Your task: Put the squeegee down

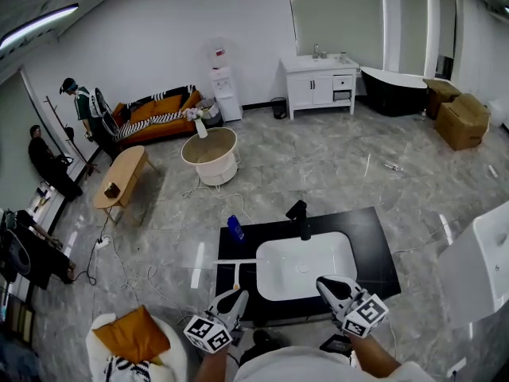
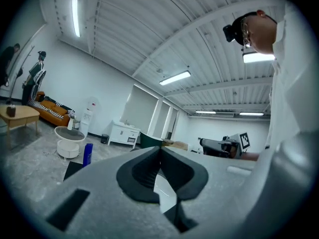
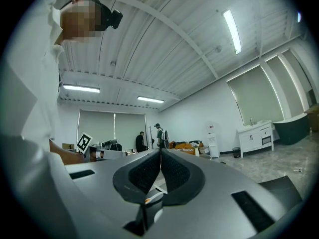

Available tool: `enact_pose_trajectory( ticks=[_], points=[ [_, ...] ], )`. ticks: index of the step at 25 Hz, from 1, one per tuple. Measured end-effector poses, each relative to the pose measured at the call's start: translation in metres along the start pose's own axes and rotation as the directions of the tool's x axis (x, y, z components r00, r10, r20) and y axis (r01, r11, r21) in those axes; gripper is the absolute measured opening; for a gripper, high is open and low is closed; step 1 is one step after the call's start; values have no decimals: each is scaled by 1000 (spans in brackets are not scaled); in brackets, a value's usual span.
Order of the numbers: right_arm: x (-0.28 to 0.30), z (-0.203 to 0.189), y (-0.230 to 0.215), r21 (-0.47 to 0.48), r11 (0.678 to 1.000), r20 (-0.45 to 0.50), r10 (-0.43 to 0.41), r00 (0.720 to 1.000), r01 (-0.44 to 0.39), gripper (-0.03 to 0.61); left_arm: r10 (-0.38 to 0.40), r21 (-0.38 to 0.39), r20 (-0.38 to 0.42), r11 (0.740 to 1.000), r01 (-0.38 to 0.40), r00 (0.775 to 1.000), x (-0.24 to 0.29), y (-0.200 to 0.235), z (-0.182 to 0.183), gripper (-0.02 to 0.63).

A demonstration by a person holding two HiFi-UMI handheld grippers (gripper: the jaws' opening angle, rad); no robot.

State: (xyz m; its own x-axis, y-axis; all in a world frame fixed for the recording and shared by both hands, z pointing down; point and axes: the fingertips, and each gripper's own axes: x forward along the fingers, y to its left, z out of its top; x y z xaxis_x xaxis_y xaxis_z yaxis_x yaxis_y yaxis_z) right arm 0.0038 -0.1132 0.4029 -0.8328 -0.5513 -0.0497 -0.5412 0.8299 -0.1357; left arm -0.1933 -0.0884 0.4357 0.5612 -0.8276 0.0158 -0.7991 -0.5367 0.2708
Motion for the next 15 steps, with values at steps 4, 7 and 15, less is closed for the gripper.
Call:
enact_pose_trajectory(
  ticks=[4, 7, 15],
  points=[
    [-45, -16, -8, 20, 998, -21, -59, 998, 59, 15, 60, 44, -33, 997, -58, 998, 1, -36, -11, 17],
    [-59, -25, -19, 26, 995, -14, -93, 996, 94, 15, 59, 82, -51, 995, -55, 997, 0, -48, -17, 17],
    [-76, -8, 0, 1, 992, -18, -124, 992, 124, 15, 1, 25, -88, 1000, 1, 996, -14, -66, -20, 17]
  ],
)
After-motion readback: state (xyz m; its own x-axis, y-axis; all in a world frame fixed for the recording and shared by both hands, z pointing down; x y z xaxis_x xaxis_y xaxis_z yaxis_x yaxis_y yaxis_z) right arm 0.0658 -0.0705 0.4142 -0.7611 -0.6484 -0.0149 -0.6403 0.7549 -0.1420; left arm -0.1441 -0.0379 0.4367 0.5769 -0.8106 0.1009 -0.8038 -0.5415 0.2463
